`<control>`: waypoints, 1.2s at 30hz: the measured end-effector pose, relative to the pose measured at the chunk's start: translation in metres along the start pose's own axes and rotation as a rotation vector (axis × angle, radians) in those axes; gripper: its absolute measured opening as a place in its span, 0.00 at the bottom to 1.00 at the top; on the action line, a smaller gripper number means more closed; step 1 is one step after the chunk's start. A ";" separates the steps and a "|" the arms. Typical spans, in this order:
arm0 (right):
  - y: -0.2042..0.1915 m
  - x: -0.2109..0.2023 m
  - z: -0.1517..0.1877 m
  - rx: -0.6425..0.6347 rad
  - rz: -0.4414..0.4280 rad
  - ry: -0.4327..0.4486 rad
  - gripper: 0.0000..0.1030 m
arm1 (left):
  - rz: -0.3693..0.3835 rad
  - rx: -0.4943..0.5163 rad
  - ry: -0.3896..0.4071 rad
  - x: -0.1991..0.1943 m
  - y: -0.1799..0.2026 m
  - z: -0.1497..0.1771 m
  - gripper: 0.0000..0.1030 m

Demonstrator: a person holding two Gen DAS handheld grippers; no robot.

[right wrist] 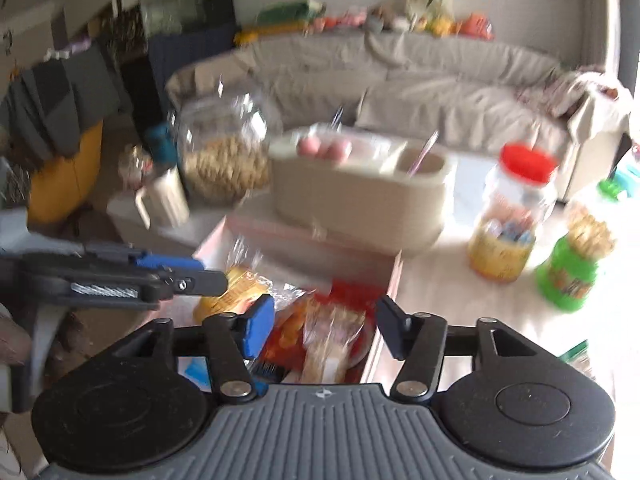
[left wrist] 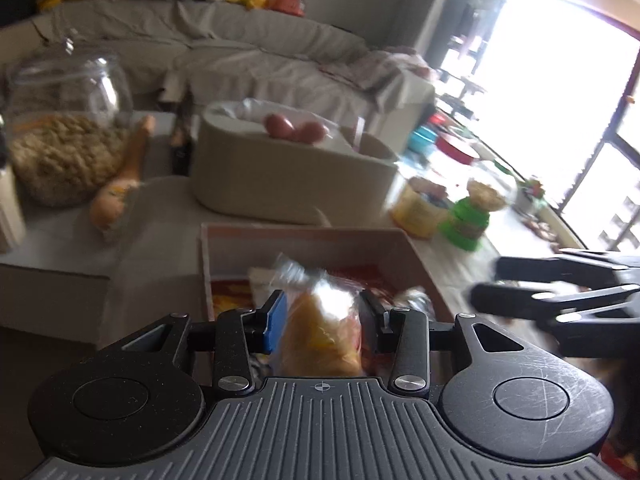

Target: Organize snacks

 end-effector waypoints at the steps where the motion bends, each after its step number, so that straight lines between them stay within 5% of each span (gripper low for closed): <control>1: 0.005 -0.006 -0.003 0.010 0.015 0.020 0.61 | 0.008 -0.026 0.030 -0.002 -0.002 -0.004 0.43; 5: 0.042 -0.023 -0.004 0.079 0.080 0.060 0.65 | 0.057 -0.123 0.089 -0.013 -0.008 -0.008 0.43; 13: 0.147 -0.006 0.042 0.254 0.221 -0.032 0.67 | 0.175 0.000 0.120 -0.050 0.055 0.052 0.43; 17: 0.201 0.014 0.061 0.380 0.317 -0.022 0.67 | 0.195 0.018 0.089 -0.042 0.081 0.088 0.43; 21: 0.241 0.047 0.080 0.565 0.322 -0.058 0.69 | 0.201 0.034 0.016 -0.022 0.096 0.121 0.43; 24: 0.244 0.056 0.083 0.483 0.348 -0.066 0.70 | 0.212 0.032 -0.035 -0.011 0.098 0.138 0.43; 29: 0.211 0.051 0.098 0.354 0.259 -0.104 0.69 | 0.211 0.013 -0.054 -0.005 0.093 0.148 0.43; 33: 0.174 0.036 0.108 0.253 0.198 -0.125 0.50 | 0.206 0.008 -0.063 -0.003 0.094 0.150 0.43; 36: 0.141 0.027 0.120 0.183 0.133 -0.157 0.50 | 0.205 0.008 -0.079 -0.002 0.096 0.155 0.43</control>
Point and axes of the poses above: each gripper's, at about its wrist camera, not at the fingertips, and x roughly the way its jaws point, y to its right, z to its underside, the point moved 9 cm from there along x, roughly the way its jaws point, and after that the axes turned 5 degrees about -y, right-handed, at the moved point
